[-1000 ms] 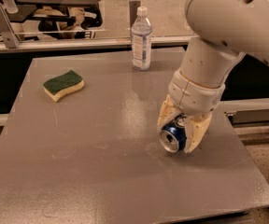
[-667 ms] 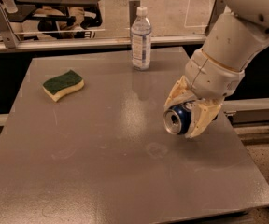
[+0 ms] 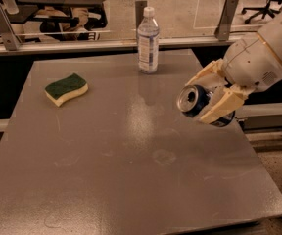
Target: Place pepsi can upright
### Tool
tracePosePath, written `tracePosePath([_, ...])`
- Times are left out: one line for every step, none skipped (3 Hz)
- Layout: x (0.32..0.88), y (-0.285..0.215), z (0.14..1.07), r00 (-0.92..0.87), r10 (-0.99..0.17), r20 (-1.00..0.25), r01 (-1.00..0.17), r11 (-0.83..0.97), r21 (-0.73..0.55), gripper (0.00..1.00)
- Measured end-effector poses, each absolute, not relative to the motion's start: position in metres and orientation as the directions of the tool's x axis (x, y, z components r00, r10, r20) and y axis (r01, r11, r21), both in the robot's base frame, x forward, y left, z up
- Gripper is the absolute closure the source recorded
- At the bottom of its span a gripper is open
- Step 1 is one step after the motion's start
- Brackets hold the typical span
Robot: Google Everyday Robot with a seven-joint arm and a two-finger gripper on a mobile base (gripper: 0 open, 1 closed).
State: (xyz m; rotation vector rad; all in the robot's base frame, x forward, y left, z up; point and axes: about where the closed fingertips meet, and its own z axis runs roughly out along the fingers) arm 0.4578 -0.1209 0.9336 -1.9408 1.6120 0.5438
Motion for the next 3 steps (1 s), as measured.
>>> tracePosePath([0.4641,-0.1221,0.9349,0.088,-0.633,-0.769,-0.993,0.003,-0.116,1.00])
tracePosePath([0.4696,-0.1241,0.9317,0.027,-0.510,-0.860,-0.994,0.081,-0.079,1.00])
tracePosePath([0.4734,-0.1262,0.9271,-0.004,-0.394,-0.919,-0.991,0.123,-0.048,1.00])
